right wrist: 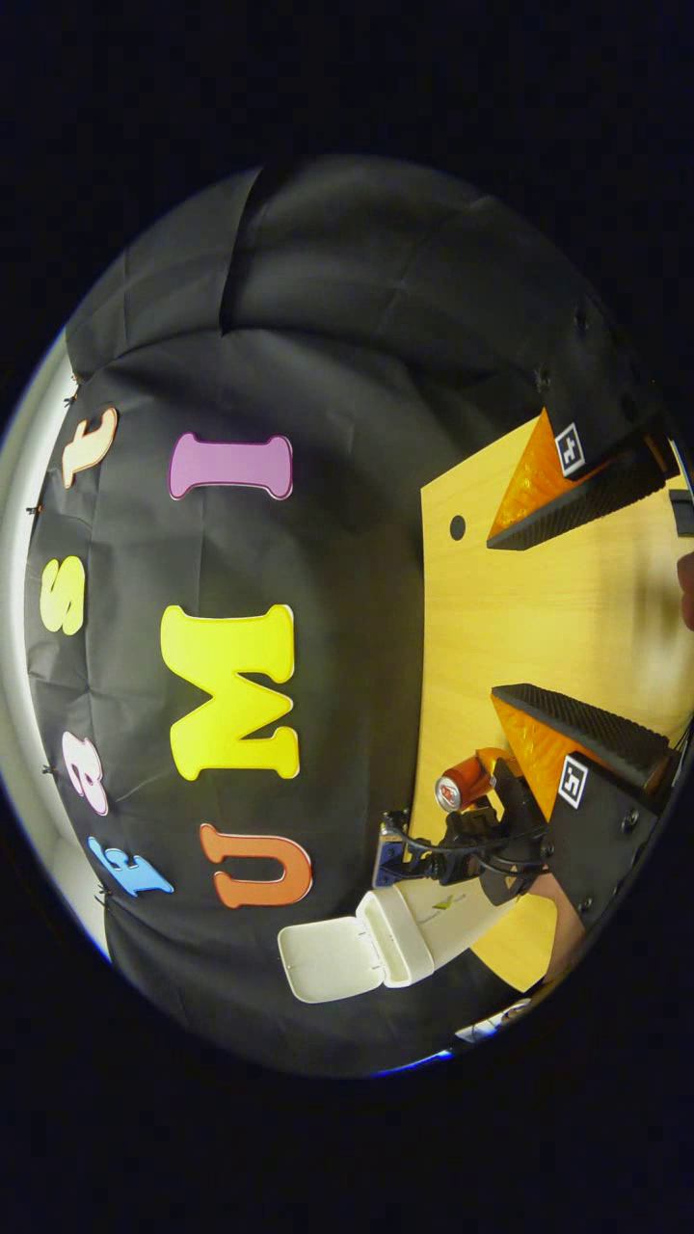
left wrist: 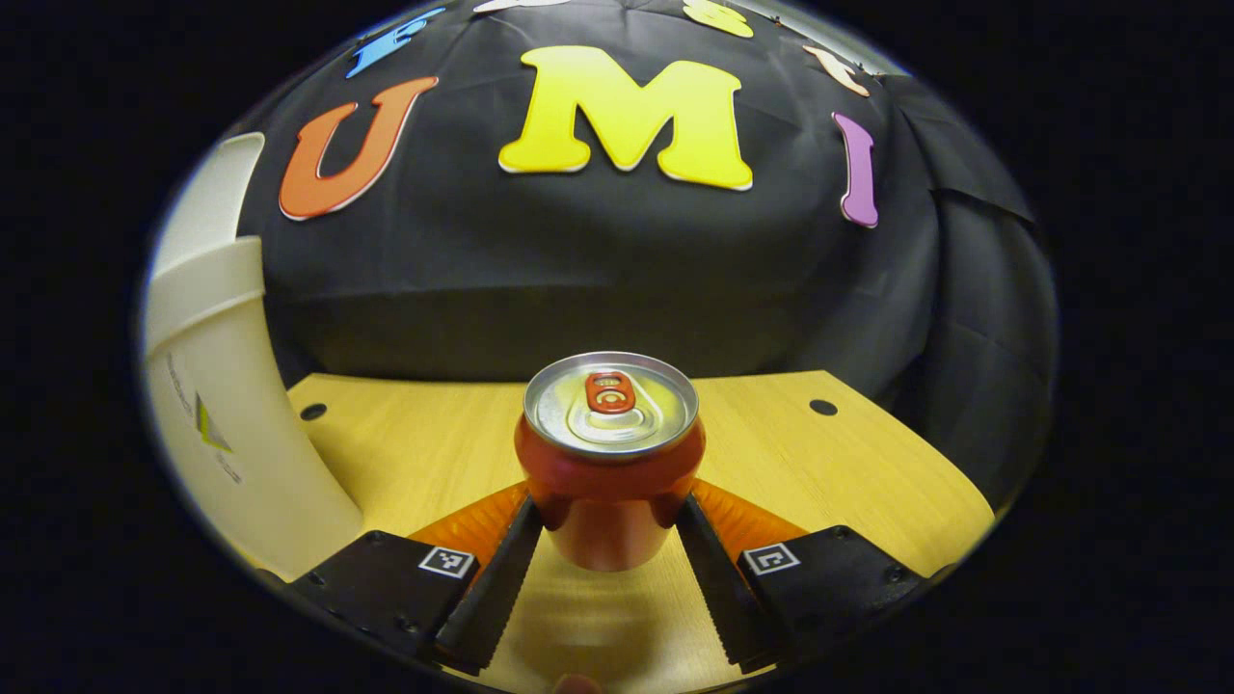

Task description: Press the lid of the desktop garbage bin to open it, pick up the crumpled paper on the desktop and throw it into the bin, then pick up the pop can on the desktop and drop it into the bin, and finally close the garbage bin lid.

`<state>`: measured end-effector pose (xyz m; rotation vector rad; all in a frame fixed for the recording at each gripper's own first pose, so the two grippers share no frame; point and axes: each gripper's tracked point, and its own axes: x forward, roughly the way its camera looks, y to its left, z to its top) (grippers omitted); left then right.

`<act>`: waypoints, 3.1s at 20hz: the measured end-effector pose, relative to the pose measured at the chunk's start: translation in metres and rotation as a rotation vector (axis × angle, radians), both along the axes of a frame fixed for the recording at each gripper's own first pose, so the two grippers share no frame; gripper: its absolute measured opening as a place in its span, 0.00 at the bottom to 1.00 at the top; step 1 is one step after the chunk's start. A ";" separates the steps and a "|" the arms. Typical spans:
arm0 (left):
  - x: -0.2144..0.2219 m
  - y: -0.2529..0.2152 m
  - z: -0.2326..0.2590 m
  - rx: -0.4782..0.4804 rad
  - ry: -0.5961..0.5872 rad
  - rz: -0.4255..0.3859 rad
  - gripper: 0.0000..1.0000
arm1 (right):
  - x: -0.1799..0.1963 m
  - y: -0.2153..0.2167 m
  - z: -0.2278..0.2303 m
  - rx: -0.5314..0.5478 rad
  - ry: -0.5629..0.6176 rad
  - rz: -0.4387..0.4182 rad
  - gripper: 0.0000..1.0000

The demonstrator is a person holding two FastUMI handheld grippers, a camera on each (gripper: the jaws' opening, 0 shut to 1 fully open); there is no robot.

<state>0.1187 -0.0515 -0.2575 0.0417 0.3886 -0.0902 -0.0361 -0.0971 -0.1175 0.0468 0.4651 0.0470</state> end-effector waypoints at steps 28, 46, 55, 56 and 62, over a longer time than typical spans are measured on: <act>-0.037 0.319 0.158 0.145 -0.003 0.615 0.94 | 0.053 0.158 0.031 0.139 -0.083 0.295 0.89; 0.007 0.415 0.332 0.157 -0.171 1.021 0.87 | 0.054 0.139 0.054 0.120 -0.134 0.284 0.89; 0.002 0.401 0.303 0.013 -0.114 1.072 0.84 | 0.056 0.129 0.040 0.129 -0.100 0.263 0.89; 0.001 0.393 0.303 0.008 -0.109 1.070 0.85 | 0.055 0.130 0.043 0.128 -0.110 0.278 0.88; -0.014 0.333 0.269 -0.026 -0.068 1.036 0.85 | 0.045 0.118 0.054 0.135 -0.142 0.331 0.89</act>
